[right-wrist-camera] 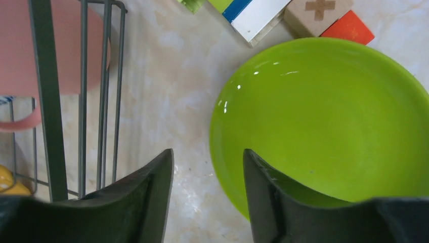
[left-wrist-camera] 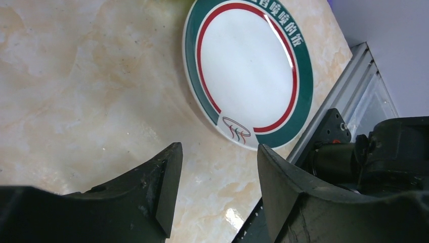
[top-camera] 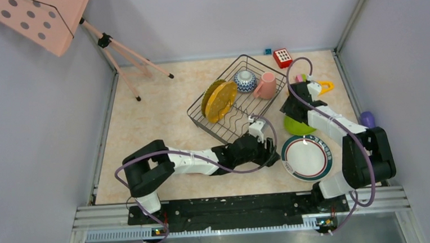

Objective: Load the mixed dishes into the dish rack

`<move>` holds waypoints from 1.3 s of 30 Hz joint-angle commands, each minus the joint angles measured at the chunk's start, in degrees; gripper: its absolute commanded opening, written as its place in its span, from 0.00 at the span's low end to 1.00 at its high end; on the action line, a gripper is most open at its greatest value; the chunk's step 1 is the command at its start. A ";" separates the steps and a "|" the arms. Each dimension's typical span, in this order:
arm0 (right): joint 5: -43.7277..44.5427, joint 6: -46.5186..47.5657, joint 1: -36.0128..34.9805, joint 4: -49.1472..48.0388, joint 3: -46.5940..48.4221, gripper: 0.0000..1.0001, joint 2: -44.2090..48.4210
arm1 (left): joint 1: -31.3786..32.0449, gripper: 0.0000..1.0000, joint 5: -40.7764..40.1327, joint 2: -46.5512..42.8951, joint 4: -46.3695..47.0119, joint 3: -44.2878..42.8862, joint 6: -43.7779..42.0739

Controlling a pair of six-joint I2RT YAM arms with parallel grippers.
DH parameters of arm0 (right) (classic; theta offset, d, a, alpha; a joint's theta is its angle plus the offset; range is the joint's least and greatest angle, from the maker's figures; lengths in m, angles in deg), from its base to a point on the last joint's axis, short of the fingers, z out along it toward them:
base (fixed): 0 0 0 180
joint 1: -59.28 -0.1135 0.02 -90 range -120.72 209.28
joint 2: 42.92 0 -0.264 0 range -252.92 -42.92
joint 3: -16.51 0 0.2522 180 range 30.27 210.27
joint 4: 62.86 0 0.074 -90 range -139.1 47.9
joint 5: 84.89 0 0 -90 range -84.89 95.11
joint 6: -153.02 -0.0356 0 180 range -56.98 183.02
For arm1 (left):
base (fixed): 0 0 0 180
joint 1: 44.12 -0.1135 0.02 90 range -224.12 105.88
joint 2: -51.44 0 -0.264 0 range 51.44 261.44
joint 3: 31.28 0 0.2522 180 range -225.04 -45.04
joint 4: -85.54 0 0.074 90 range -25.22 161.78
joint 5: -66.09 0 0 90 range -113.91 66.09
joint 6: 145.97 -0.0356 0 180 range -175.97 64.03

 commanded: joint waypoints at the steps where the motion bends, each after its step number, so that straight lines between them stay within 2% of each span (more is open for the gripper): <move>1: -2.53 2.38 0.24 -0.11 3.23 0.64 -1.02 | 0.24 0.62 -2.39 1.65 3.51 -1.47 2.32; 2: -2.73 2.47 0.27 0.04 2.66 0.74 -0.33 | 0.32 0.63 -3.68 1.43 3.00 -1.17 2.43; 4: -3.00 3.15 0.27 0.88 1.69 0.78 1.73 | 0.33 0.64 -4.86 0.55 2.87 -0.35 1.84; 8: -6.64 8.28 -1.05 2.95 -2.17 0.77 9.09 | 0.39 0.65 -7.06 -4.04 1.68 2.37 0.43; 11: -6.29 12.24 -5.50 5.61 -5.66 0.77 15.88 | 0.33 0.66 -9.76 -8.63 -1.92 4.55 -1.86; 14: -1.60 10.71 -11.69 11.50 -6.89 0.77 20.47 | 0.33 0.67 -14.47 -14.01 -8.86 6.21 -4.16; 17: 4.00 5.65 -17.15 17.53 -7.12 0.75 20.78 | 0.33 0.68 -16.89 -20.90 -13.33 9.50 -6.22; 23: 12.05 -4.21 -25.79 26.45 -6.23 0.72 13.71 | 0.15 0.68 -19.03 -33.92 -16.92 17.72 -7.50; 28: 16.97 -8.29 -33.17 32.20 -4.07 0.71 7.04 | -0.15 0.68 -20.33 -41.77 -20.42 20.35 -7.55; 34: 20.99 -14.32 -38.79 39.13 -1.20 0.68 -1.48 | -0.55 0.68 -23.22 -46.17 -22.57 22.51 -8.46; 39: 25.13 -19.62 -41.82 46.03 1.70 0.60 -9.17 | -0.64 0.69 -23.04 -46.98 -24.11 22.81 -8.64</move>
